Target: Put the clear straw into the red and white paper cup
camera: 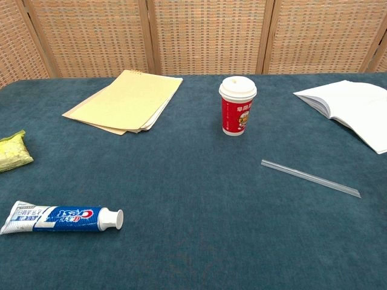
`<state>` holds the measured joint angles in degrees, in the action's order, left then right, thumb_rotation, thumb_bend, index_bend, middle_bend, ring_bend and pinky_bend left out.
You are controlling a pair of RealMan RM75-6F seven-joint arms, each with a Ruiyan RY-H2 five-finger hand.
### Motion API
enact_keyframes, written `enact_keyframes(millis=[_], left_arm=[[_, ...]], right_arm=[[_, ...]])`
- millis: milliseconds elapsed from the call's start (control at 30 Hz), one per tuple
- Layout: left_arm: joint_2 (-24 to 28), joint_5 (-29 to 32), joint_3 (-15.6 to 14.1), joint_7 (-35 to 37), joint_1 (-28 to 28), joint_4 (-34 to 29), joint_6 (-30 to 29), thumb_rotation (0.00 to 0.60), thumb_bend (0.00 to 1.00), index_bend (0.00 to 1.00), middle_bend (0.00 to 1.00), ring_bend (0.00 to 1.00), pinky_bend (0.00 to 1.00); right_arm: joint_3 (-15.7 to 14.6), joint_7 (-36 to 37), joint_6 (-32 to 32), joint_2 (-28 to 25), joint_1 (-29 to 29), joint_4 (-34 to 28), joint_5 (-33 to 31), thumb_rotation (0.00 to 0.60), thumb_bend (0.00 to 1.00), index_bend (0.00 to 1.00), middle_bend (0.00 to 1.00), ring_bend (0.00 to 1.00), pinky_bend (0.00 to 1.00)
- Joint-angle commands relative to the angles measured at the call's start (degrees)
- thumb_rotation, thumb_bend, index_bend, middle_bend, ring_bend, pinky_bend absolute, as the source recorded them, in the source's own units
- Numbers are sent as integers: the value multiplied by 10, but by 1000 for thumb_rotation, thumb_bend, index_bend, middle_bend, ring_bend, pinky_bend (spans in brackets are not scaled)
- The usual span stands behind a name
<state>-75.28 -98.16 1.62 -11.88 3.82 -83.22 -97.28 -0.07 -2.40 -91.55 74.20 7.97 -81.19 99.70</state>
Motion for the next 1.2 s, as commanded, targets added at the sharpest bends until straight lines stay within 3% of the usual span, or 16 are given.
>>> enact_keyframes(millis=[33, 733, 1000, 1200], left_arm=[[0, 1, 0, -1, 0, -1, 1, 600, 73, 0, 0, 0, 0], [2, 5, 2, 8, -1, 0, -1, 600, 73, 0, 0, 0, 0], [2, 16, 5, 20, 3, 5, 13, 600, 73, 0, 0, 0, 0], [2, 32, 9, 33, 7, 12, 27, 600, 74, 0, 0, 0, 0]], right_arm=[[0, -1, 0, 1, 0, 0, 0, 600, 215, 114, 0, 0, 0], [2, -5, 3, 14, 3, 0, 2, 600, 215, 170, 0, 0, 0], [23, -39, 37, 32, 32, -61, -4, 600, 214, 322, 9, 0, 0], [53, -114, 91, 62, 75, -132, -16, 600, 215, 445, 82, 0, 0]])
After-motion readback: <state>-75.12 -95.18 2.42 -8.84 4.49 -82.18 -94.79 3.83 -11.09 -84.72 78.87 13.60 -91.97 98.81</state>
